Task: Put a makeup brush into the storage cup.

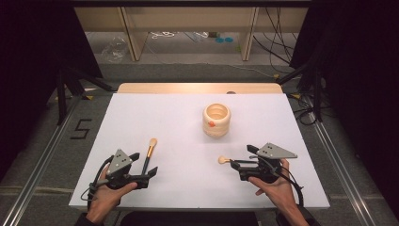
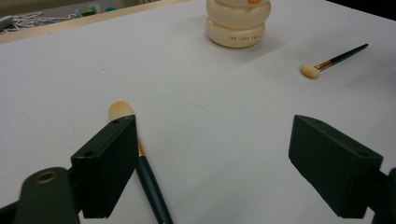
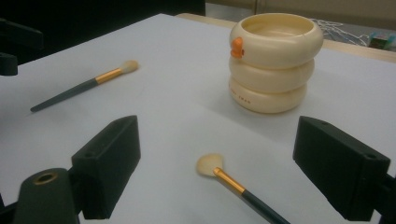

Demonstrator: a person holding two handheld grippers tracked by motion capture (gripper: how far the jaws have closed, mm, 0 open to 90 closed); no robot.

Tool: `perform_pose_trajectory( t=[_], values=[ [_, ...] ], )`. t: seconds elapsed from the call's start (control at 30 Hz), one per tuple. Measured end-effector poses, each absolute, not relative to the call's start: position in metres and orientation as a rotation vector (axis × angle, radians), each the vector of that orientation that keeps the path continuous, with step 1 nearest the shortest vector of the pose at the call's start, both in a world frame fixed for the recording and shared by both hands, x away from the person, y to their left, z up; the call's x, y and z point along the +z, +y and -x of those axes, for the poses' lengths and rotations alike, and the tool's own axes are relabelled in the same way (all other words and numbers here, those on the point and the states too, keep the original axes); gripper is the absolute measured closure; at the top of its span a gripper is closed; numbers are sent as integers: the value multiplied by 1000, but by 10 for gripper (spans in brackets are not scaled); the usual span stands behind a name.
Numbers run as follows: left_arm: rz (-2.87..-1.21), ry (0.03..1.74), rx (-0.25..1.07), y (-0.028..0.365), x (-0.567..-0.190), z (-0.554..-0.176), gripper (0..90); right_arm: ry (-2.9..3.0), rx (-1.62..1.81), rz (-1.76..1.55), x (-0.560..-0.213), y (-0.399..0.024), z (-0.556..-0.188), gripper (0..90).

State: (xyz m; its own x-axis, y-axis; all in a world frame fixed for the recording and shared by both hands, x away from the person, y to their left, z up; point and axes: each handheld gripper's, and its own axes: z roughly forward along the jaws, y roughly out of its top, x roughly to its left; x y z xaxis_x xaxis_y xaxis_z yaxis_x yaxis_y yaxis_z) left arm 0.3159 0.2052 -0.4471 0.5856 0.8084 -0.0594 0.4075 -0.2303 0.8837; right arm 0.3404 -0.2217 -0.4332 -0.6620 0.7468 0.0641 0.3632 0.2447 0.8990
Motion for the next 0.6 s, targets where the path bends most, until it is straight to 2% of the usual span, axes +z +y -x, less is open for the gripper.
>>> perform_pose_trajectory(
  t=[0.6],
  values=[
    [-1888, 1018, 512, 215, -446, -322, 157, 2145, 1408, -1004, -433, -221, -340, 160]
  ],
)
